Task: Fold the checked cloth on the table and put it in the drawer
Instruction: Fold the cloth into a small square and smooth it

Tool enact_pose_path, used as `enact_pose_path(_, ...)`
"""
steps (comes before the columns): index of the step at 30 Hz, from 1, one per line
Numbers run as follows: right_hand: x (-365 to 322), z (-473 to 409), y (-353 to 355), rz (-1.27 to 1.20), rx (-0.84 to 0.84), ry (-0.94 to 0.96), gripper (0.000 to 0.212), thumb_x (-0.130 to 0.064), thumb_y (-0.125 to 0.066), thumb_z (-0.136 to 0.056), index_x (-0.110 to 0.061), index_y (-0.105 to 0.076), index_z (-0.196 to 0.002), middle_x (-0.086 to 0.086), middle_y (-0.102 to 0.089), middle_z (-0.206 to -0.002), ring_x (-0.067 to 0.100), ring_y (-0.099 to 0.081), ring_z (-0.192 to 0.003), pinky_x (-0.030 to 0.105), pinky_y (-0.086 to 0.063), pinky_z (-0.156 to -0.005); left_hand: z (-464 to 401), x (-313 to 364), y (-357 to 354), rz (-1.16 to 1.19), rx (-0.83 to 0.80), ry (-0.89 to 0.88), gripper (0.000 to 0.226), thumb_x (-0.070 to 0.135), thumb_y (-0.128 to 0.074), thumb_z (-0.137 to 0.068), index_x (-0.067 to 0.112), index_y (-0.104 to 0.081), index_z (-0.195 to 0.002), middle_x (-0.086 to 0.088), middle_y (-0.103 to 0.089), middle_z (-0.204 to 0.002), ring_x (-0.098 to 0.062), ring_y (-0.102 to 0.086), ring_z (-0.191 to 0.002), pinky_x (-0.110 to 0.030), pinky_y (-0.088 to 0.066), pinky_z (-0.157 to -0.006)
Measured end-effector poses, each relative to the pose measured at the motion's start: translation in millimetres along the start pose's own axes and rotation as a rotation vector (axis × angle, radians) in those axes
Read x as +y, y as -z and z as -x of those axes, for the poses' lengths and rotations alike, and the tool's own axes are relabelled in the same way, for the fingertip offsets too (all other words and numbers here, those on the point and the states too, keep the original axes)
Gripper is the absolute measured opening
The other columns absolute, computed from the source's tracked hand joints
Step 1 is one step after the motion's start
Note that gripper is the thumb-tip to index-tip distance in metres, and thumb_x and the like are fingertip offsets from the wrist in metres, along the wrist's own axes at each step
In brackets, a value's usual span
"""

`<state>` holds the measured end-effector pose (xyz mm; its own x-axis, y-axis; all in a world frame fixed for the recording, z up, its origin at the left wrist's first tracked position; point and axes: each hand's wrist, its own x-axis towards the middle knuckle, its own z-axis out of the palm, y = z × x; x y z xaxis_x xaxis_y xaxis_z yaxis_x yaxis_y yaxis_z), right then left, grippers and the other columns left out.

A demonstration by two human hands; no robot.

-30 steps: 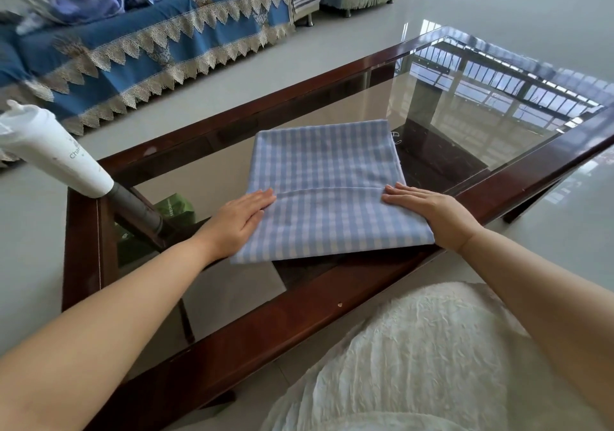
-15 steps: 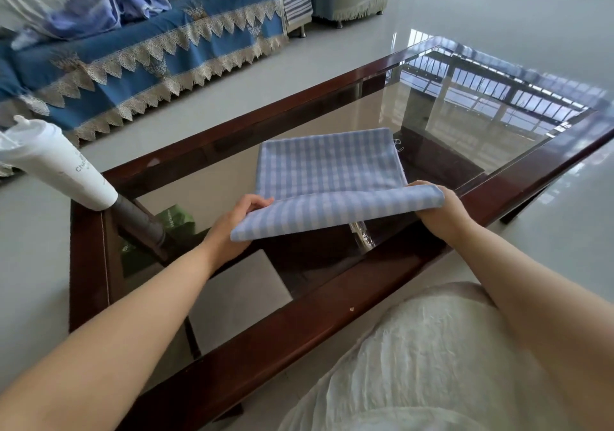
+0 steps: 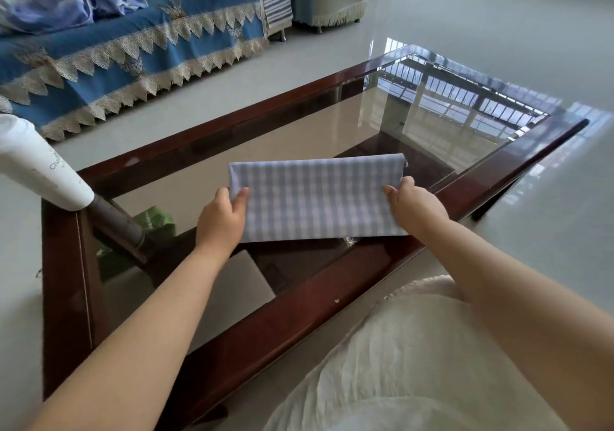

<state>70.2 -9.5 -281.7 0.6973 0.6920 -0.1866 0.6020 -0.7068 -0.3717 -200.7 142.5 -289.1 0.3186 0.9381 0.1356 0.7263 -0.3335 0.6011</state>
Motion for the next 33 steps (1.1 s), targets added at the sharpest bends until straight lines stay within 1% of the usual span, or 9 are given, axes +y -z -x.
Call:
enact_pose_path(6, -6.5, -14.7, 3.9, -0.006, -0.159, -0.149, 0.046, -0.027, -0.020, -0.103, 0.001, -0.042, -0.132, 0.022, -0.052, -0.127, 0.039, -0.051, -0.113, 0.043, -0.047, -0.091, -42.3, 3.3, -12.5, -0.218, -0.263, 0.178, 0.055, 0.045, -0.020, -0.101, 0.004, -0.052, -0.121, -0.021, -0.057, -0.121, -0.037, -0.053, -0.107, -0.037, -0.038, -0.081)
enact_pose_path(11, -5.3, -24.2, 6.5, -0.139, -0.215, -0.213, 0.055, -0.038, -0.020, -0.102, 0.004, -0.051, -0.120, 0.017, -0.050, -0.097, 0.029, -0.052, -0.071, 0.033, -0.045, -0.037, -52.2, 7.5, -13.5, -0.472, -0.293, 0.181, 0.058, 0.049, -0.020, -0.099, 0.008, -0.046, -0.130, -0.019, -0.056, -0.126, -0.038, -0.055, -0.112, -0.041, -0.043, -0.084)
enact_pose_path(13, -2.9, -25.6, 3.9, -0.151, -0.214, -0.203, 0.054, -0.038, -0.022, -0.102, 0.005, -0.052, -0.117, 0.018, -0.051, -0.095, 0.033, -0.053, -0.079, 0.036, -0.049, -0.043, -47.5, 11.5, -13.4, -0.598, -0.153, 0.067, 0.052, 0.047, -0.026, -0.099, 0.009, -0.035, -0.133, -0.020, -0.049, -0.130, -0.038, -0.056, -0.110, -0.042, -0.044, -0.076)
enact_pose_path(15, -0.6, -26.6, 2.4, -0.136, -0.198, -0.193, 0.055, -0.039, -0.025, -0.100, 0.005, -0.054, -0.114, 0.017, -0.056, -0.097, 0.033, -0.054, -0.082, 0.035, -0.049, -0.050, -40.5, 20.6, -20.7, -0.652, -0.066, -0.192, 0.051, 0.042, -0.031, -0.099, 0.016, -0.024, -0.142, -0.016, -0.029, -0.148, -0.037, -0.043, -0.128, -0.049, -0.040, -0.093)
enact_pose_path(18, -5.8, -23.8, 3.6, 0.080, -0.172, -0.222, 0.054, -0.040, -0.027, -0.100, 0.002, -0.040, -0.131, 0.019, -0.059, -0.119, 0.036, -0.058, -0.097, 0.035, -0.048, -0.066, -32.0, 35.0, -43.1, -0.582, -0.276, -0.358, 0.064, 0.057, -0.013, -0.096, 0.026, -0.003, -0.152, 0.000, 0.002, -0.161, -0.027, 0.000, -0.148, -0.050, -0.002, -0.117)
enact_pose_path(21, -18.7, -21.6, 8.9, 0.434, 0.003, -0.093, 0.062, -0.032, -0.041, -0.097, -0.015, -0.010, -0.147, 0.015, -0.042, -0.138, 0.036, -0.047, -0.120, 0.041, -0.041, -0.085, -31.3, 33.0, -58.6, -0.601, -0.351, -0.329, 0.074, 0.066, -0.003, -0.090, 0.026, 0.008, -0.151, 0.000, 0.010, -0.161, -0.028, 0.009, -0.147, -0.050, 0.002, -0.118)
enact_pose_path(23, -32.7, -24.3, 5.8, 0.480, 0.142, 0.164, 0.072, -0.028, -0.051, -0.092, -0.022, -0.008, -0.149, 0.012, -0.021, -0.152, 0.033, -0.023, -0.139, 0.046, -0.028, -0.110, -32.8, 30.9, -61.1, -0.632, -0.350, -0.329, 0.075, 0.066, -0.003, -0.090, 0.025, 0.008, -0.151, -0.001, 0.008, -0.161, -0.030, 0.008, -0.147, -0.052, 0.000, -0.118)
enact_pose_path(26, -59.6, -35.5, -15.7, 0.370, -0.008, 0.475, 0.062, -0.048, -0.030, -0.098, -0.026, -0.007, -0.151, 0.001, -0.001, -0.160, 0.023, 0.004, -0.147, 0.047, 0.001, -0.119, -36.6, 33.7, -63.1, -0.627, -0.355, -0.331, 0.074, 0.065, -0.009, -0.091, 0.023, 0.002, -0.151, -0.002, -0.001, -0.161, -0.032, 0.002, -0.147, -0.054, -0.006, -0.117)
enact_pose_path(33, -66.8, -64.3, -21.4, 0.384, -0.055, 0.379, 0.091, -0.086, -0.029, -0.072, -0.018, -0.043, -0.130, 0.008, -0.049, -0.129, 0.028, -0.045, -0.119, 0.042, -0.034, -0.099, -56.3, 37.4, -60.5, -0.610, -0.197, -0.374, 0.062, 0.068, -0.027, -0.088, 0.025, -0.044, -0.130, -0.004, -0.048, -0.133, -0.027, -0.042, -0.123, -0.047, -0.032, -0.096)
